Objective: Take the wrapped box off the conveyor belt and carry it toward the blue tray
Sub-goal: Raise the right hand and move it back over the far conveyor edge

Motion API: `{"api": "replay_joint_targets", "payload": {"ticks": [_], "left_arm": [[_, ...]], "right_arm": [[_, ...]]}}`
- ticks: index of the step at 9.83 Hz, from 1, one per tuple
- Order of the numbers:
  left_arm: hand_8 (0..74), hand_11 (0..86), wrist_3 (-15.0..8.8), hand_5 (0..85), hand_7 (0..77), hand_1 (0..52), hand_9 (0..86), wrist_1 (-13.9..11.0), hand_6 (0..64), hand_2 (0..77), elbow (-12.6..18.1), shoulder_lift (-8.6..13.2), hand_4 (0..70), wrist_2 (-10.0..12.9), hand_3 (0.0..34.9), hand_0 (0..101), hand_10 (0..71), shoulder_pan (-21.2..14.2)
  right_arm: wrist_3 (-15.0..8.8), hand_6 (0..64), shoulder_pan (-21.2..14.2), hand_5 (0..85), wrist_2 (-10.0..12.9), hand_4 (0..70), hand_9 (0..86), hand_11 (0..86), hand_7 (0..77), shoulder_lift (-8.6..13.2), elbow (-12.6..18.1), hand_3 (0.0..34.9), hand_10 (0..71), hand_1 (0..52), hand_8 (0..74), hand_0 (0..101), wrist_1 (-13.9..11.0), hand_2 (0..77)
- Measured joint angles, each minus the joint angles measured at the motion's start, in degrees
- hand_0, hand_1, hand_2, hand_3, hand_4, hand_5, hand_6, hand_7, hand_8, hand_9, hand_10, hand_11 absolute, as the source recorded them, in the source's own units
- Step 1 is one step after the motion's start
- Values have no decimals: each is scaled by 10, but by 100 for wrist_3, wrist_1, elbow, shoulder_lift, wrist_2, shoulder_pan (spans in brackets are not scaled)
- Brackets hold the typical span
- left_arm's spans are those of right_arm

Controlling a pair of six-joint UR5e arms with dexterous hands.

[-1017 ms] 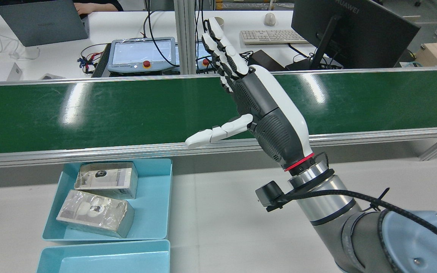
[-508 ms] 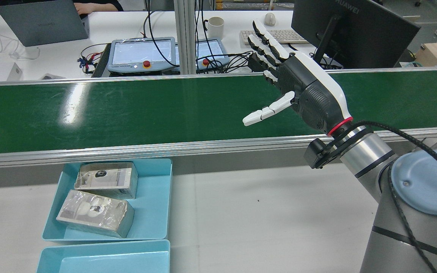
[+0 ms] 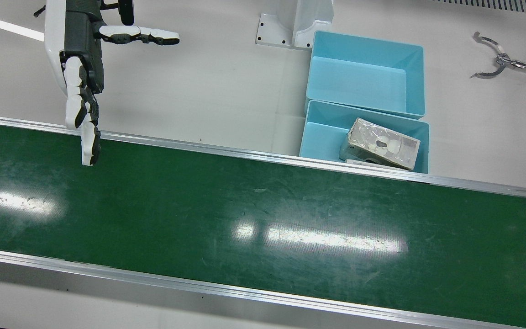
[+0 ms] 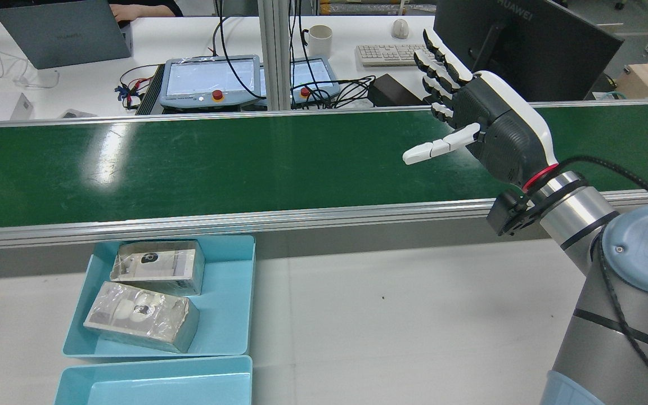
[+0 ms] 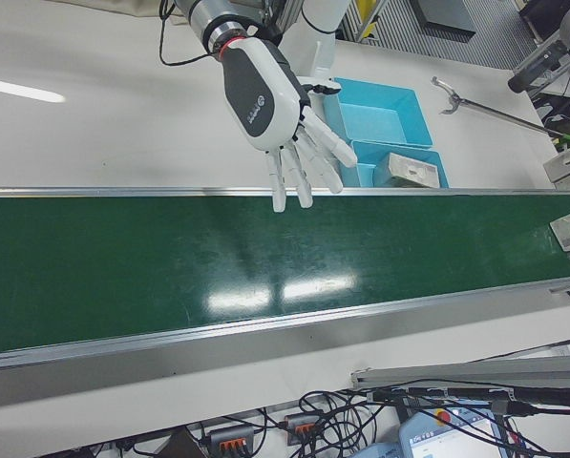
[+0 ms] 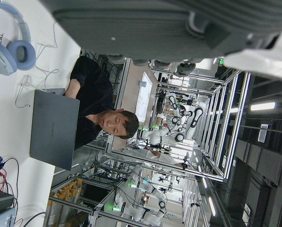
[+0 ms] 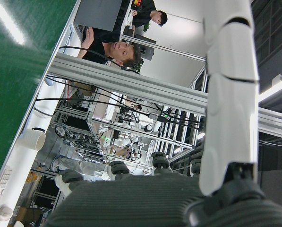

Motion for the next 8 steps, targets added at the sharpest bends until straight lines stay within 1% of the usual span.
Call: {"api": "replay_joint_targets", "payload": {"ticks": [1,2,3,4,5,6,7,8], "left_arm": [[0,0,0,11,0,0,0,0,0,5,0,0,0,0,0,0,0,0],[0,0,0,11,5,0,0,0,0,5,0,0,0,0,0,0,0,0],[0,0,0,11,5,0,0,0,0,5,0,0,0,0,0,0,0,0],[0,0,0,11,0,0,0,0,0,11,0,0,0,0,0,0,0,0],[0,0,0,11,5,0,0,0,0,5,0,0,0,0,0,0,0,0],[0,0,0,11,5,0,0,0,0,5,0,0,0,0,0,0,0,0],[0,0,0,11,0,0,0,0,0,5,0,0,0,0,0,0,0,0],[0,0,0,11,0,0,0,0,0,5,0,0,0,0,0,0,0,0]], "right_arm": [[102,0,27,11,-23,0,16,11,0,-93,-12,302,5,158,22,490,-38,87],[255,0,47,11,-30,0,16,11,0,-149,-58,303,5,147,22,482,-101,76],[455,0,78,11,-26,0,16,11,0,-166,-223,303,5,147,22,482,-117,76],[605,0,136,11,-34,0,16,11,0,-105,-555,302,5,131,22,478,86,71],[723,0,220,11,-161,0,16,11,0,50,-1040,303,0,93,44,477,575,22],[894,0,361,11,-486,0,16,11,0,295,-1586,303,0,93,44,477,1171,22],[1078,0,552,104,-935,0,16,11,0,600,-2069,303,5,22,55,405,1655,16],[1209,0,741,27,-1353,0,11,11,0,837,-2376,302,5,16,65,331,1945,16]]}}
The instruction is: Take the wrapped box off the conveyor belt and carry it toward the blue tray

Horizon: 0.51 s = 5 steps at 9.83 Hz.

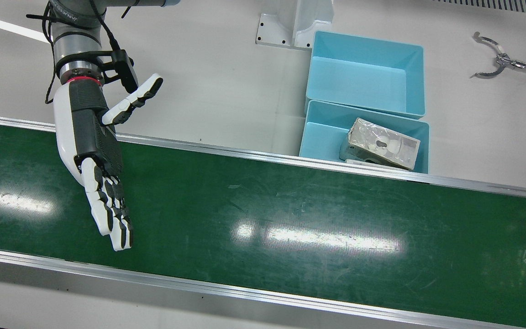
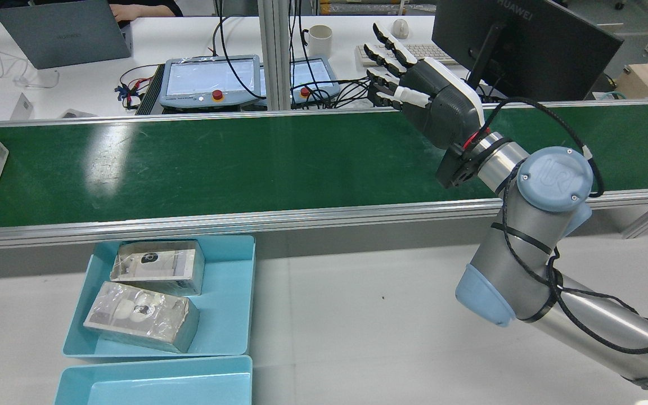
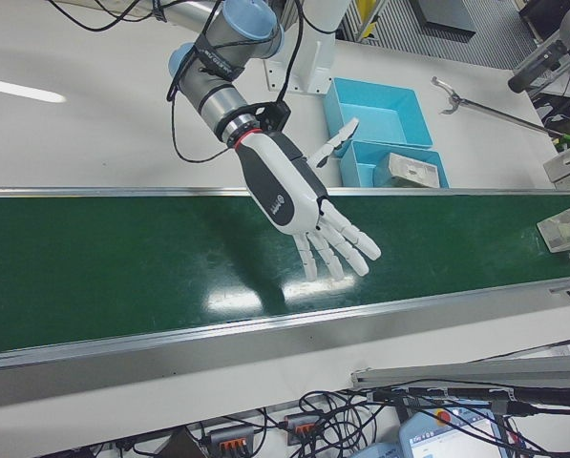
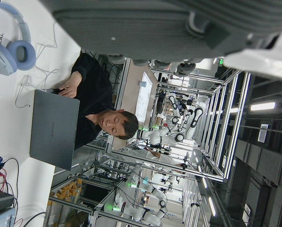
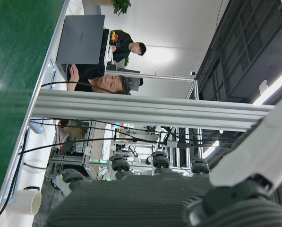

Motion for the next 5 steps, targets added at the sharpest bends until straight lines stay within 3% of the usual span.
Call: {"api": "replay_joint_targets", "payload": {"ticks": [2,3,5], "left_arm": [[0,0,0,11,0,0,0,0,0,11,0,0,0,0,0,0,5,0],[0,0,0,11,0,0,0,0,0,11,0,0,0,0,0,0,0,0],[0,0,0,11,0,0,0,0,0,5,0,0,0,0,0,0,0,0]], "right_arm": [[222,0,255,27,-650,0,16,11,0,213,-357,302,0,11,65,333,249,16],[317,0,336,16,-949,0,11,11,0,246,-467,303,0,16,38,456,295,16],[391,0,607,16,-1427,0,16,11,0,257,-435,303,5,11,76,486,199,5]]}}
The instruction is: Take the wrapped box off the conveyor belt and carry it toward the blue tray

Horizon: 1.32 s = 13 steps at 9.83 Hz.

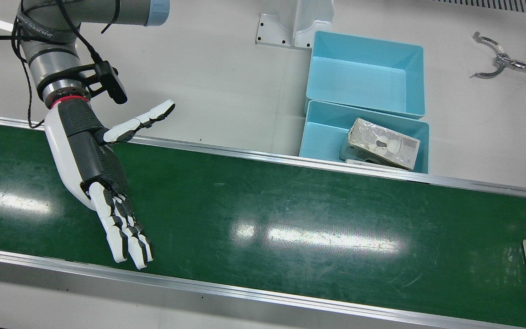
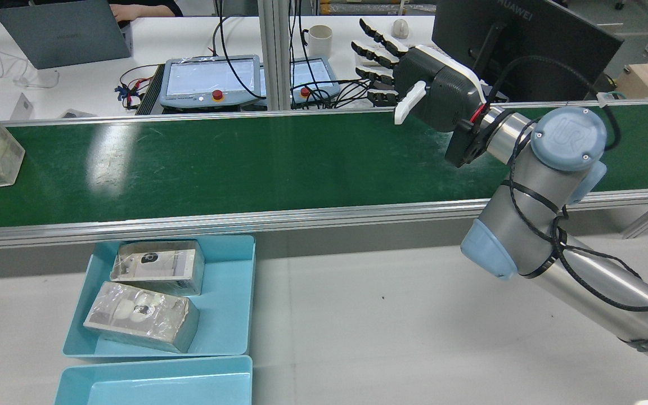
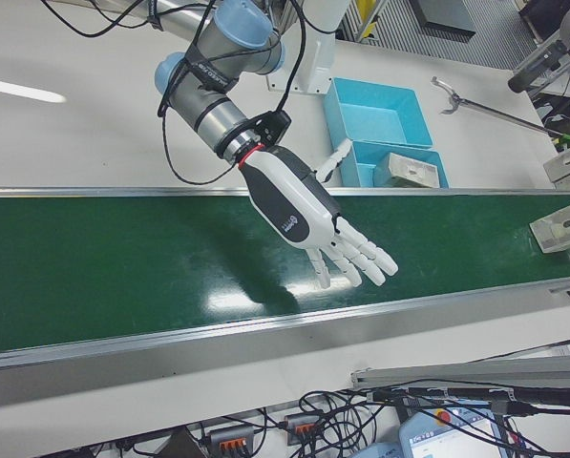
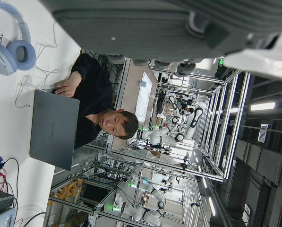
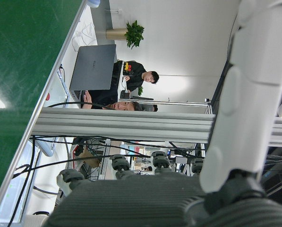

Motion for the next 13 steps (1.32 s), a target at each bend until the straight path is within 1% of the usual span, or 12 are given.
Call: {"api": "replay_joint_targets", "payload": {"ticks": [1,2,3,4,5,6,7,8,9,11,12,13], "left_arm": [[0,0,0,11,0,0,0,0,0,11,0,0,0,0,0,0,0,0],[0,0,0,11,0,0,0,0,0,11,0,0,0,0,0,0,0,0],[0,0,0,11,0,0,0,0,0,5,0,0,0,0,0,0,0,0],[0,0,0,11,0,0,0,0,0,11,0,0,0,0,0,0,0,0],[0,0,0,11,5,0,0,0,0,11,0,0,0,0,0,0,0,0],[0,0,0,11,5,0,0,0,0,11,0,0,0,0,0,0,0,0],[0,0,0,11,5,0,0,0,0,11,0,0,0,0,0,0,0,0],[0,0,0,11,0,0,0,0,0,11,0,0,0,0,0,0,0,0],[0,0,0,11,0,0,0,0,0,11,0,0,0,0,0,0,0,0],[0,0,0,11,0,0,0,0,0,11,0,0,0,0,0,0,0,0],[0,0,0,11,0,0,0,0,0,11,0,0,0,0,0,0,5,0],[0,0,0,11,0,0,0,0,0,11,0,0,0,0,0,0,5,0]], "right_arm": [[-2,0,185,16,-117,0,16,11,0,-14,120,303,5,11,76,486,-197,5],[-21,0,353,16,-181,0,16,11,0,-31,240,303,5,44,76,475,-400,11],[-62,0,466,16,-215,0,11,11,0,-42,322,302,5,93,60,470,-530,16],[-148,0,535,16,-230,0,11,11,0,-55,367,302,0,125,5,484,-631,16],[-235,0,559,16,-235,0,11,11,0,-58,383,302,0,125,5,484,-701,16],[-298,0,540,16,-235,0,11,11,0,-46,377,302,5,175,0,497,-739,11],[-335,0,499,16,-234,0,11,11,0,-25,369,302,5,142,0,501,-751,11],[-354,0,462,16,-232,0,11,11,0,-5,361,302,5,136,0,501,-750,16],[-363,0,439,16,-233,0,11,11,0,7,360,302,0,136,0,485,-748,65],[-394,0,423,16,-237,0,11,11,0,0,372,301,5,147,0,484,-744,49],[-473,0,436,16,-241,0,11,11,0,-7,394,301,5,147,0,485,-741,49],[-629,0,453,16,-246,0,11,11,0,-12,469,301,5,147,0,485,-736,49]]}}
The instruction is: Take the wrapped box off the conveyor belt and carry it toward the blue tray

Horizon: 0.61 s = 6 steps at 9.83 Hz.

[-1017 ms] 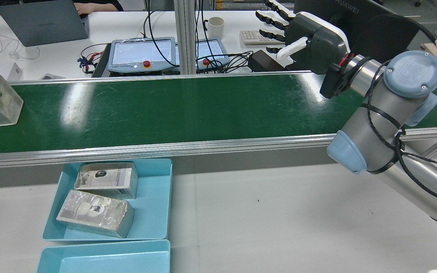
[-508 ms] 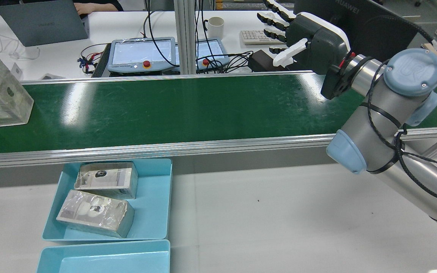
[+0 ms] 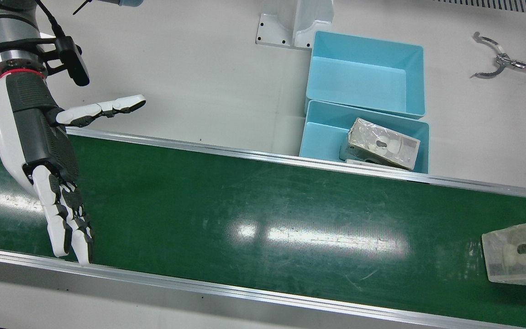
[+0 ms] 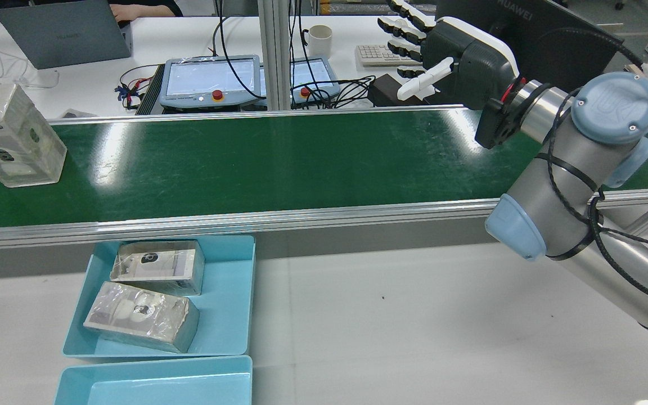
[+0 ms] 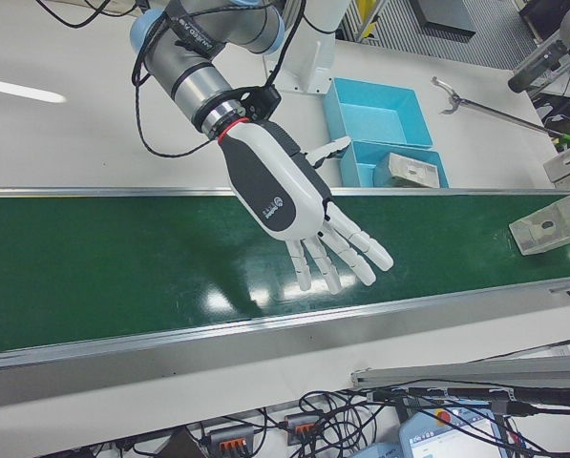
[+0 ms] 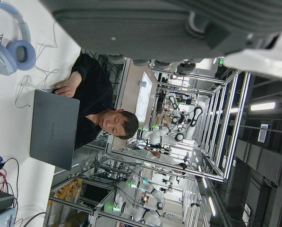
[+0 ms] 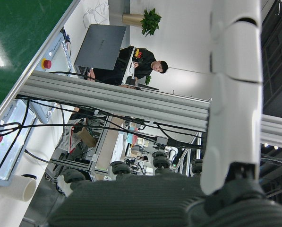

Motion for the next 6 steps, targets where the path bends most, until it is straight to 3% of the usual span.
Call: {"api": "replay_joint_targets", "payload": {"ticks": [2,3,4,5,6], "left_arm": [[0,0,0,11,0,0,0,0,0,11,0,0,0,0,0,0,5,0],[0,0,0,11,0,0,0,0,0,11,0,0,0,0,0,0,5,0],[0,0,0,11,0,0,0,0,0,11,0,0,0,0,0,0,0,0],[0,0,0,11,0,0,0,0,0,11,0,0,0,0,0,0,0,0],[0,0,0,11,0,0,0,0,0,11,0,0,0,0,0,0,0,0]], "right_arm": [[-598,0,17,16,-6,0,11,11,0,-9,234,288,5,131,22,475,16,55],[-820,0,17,16,3,0,11,11,0,-11,299,228,5,76,33,466,21,49],[-939,0,16,16,20,0,11,11,0,-16,324,228,5,76,33,466,22,49],[-969,0,10,16,43,0,11,11,0,-39,308,201,5,93,33,427,10,44],[-910,0,6,16,64,0,11,11,0,-85,283,201,5,93,33,427,-8,44]]}}
